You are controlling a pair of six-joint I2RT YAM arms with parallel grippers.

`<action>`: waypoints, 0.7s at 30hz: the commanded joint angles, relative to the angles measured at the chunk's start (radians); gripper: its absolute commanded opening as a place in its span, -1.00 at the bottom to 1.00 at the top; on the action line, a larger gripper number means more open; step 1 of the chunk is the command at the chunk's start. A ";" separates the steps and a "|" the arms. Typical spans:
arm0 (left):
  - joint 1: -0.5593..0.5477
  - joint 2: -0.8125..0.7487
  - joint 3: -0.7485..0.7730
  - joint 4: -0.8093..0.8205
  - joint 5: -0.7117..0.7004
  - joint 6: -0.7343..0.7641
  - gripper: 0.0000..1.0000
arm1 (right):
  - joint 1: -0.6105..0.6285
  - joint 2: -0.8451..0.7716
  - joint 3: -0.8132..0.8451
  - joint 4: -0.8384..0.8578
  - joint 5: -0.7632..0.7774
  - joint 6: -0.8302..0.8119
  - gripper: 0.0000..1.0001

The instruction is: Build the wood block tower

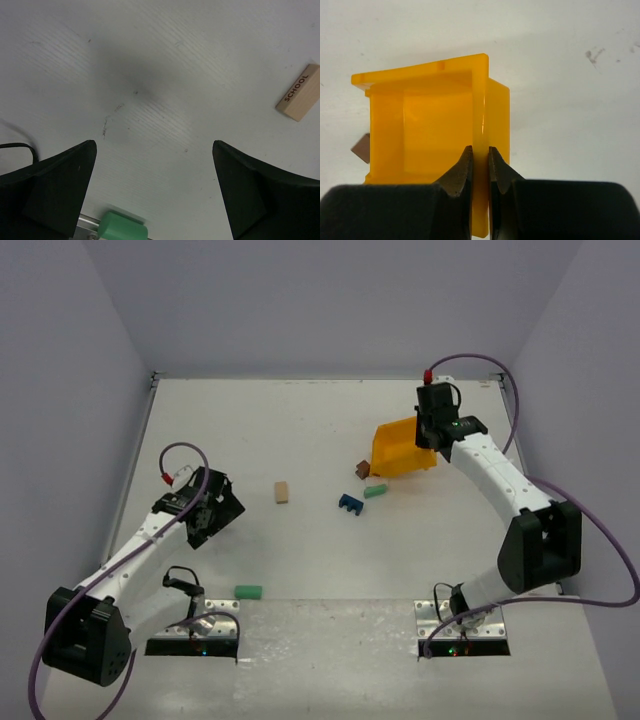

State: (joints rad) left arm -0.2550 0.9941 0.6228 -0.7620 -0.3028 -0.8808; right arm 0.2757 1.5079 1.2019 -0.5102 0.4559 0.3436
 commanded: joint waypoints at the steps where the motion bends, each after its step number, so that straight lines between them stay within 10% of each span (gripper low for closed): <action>1: -0.012 0.025 0.006 -0.057 0.037 -0.069 1.00 | -0.117 0.052 0.027 0.221 -0.253 0.085 -1.00; 16: -0.020 0.074 -0.009 0.035 0.028 -0.108 1.00 | -0.397 0.287 -0.007 0.453 -0.376 0.265 -0.93; 21: -0.020 0.130 0.031 0.074 0.018 -0.079 1.00 | -0.405 0.289 -0.025 0.480 -0.400 0.244 -0.11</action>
State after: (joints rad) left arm -0.2634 1.0910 0.5976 -0.7520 -0.2683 -0.9764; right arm -0.1234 1.8046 1.1798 -0.1247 0.0869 0.5851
